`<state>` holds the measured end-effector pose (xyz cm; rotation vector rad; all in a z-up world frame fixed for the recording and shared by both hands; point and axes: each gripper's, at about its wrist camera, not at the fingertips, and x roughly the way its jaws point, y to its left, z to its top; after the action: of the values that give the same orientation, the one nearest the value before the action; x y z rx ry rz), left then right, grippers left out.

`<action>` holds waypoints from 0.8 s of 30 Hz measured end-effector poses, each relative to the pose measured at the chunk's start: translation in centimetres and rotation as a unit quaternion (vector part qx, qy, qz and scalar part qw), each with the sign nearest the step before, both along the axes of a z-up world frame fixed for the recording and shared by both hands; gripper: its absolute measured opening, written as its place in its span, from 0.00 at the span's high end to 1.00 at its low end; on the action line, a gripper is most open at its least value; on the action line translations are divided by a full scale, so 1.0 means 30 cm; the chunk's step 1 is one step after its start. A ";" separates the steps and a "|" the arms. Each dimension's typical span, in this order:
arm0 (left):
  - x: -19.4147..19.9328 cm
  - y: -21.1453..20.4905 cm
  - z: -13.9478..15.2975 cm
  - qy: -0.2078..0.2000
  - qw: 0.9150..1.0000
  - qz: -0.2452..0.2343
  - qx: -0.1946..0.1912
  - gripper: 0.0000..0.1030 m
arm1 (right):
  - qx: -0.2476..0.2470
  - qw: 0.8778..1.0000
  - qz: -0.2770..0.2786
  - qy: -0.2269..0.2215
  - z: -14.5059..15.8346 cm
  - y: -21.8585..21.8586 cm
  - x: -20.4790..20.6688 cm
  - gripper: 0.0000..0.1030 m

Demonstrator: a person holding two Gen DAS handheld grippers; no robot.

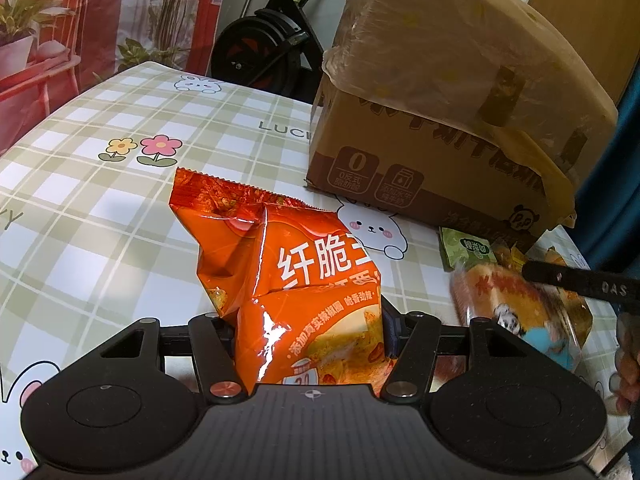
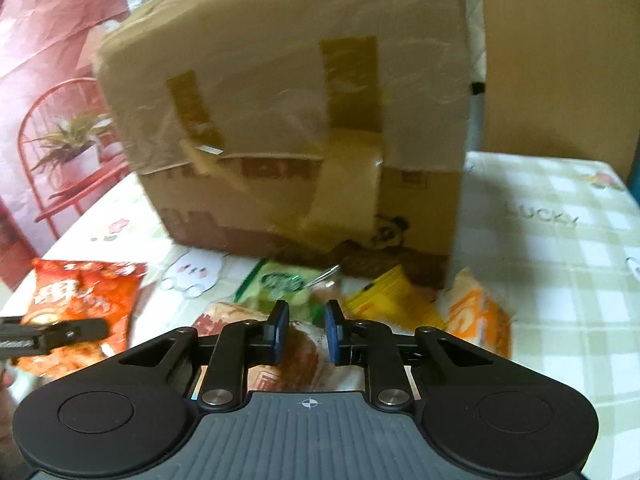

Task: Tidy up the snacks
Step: 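Grasp the small clear jerky packet with right tool while left tool holds orange bag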

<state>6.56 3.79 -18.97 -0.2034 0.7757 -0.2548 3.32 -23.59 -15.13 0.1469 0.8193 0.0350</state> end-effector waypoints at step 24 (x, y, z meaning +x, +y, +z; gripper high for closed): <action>-0.011 0.008 0.016 -0.009 1.000 -0.006 -0.003 0.42 | -0.089 0.996 0.024 0.010 -0.022 -0.002 0.095 0.84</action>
<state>6.23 4.01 -18.51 -0.2013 0.7595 -0.2696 6.16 -23.65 -15.79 -0.0416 0.8418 0.0058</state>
